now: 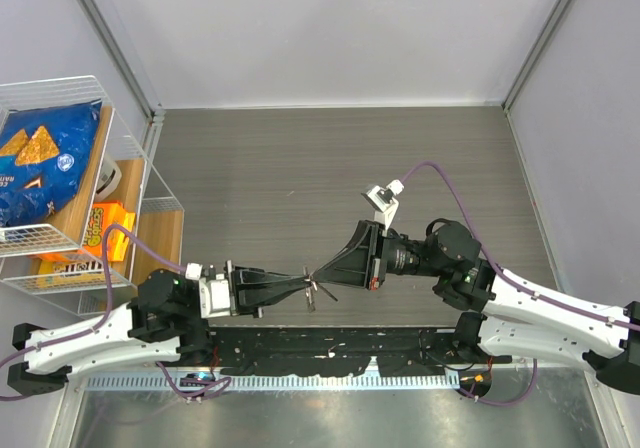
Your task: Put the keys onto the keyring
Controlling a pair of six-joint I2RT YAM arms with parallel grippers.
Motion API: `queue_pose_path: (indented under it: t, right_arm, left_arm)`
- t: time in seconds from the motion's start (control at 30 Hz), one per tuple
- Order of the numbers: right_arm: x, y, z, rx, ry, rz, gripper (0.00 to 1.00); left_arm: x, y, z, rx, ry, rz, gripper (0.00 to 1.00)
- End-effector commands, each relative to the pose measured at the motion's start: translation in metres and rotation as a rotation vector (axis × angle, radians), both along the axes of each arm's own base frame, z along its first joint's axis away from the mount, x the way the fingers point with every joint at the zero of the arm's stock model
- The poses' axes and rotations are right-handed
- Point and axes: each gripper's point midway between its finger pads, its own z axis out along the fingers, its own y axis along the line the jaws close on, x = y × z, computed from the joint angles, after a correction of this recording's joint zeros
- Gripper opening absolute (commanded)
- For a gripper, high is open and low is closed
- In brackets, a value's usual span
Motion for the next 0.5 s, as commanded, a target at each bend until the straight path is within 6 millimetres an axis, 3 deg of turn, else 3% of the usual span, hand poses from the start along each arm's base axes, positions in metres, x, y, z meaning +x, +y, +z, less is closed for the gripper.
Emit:
queue_pose_path:
  t: [0.0,0.33,0.47]
  right_arm:
    - [-0.006,-0.008,0.038,0.097,-0.043,-0.005,0.06]
    - [-0.005,0.0,0.032,0.032,-0.063,-0.03,0.06]
    - [-0.001,0.004,0.021,-0.047,-0.074,-0.077,0.06]
  left_arm:
    - [0.001,-0.001,0.011,-0.033,-0.017,0.006,0.0]
    - [0.016,-0.002,0.011,-0.027,0.011,0.083,0.0]
    - [0.025,-0.004,0.01,-0.024,0.021,0.126,0.0]
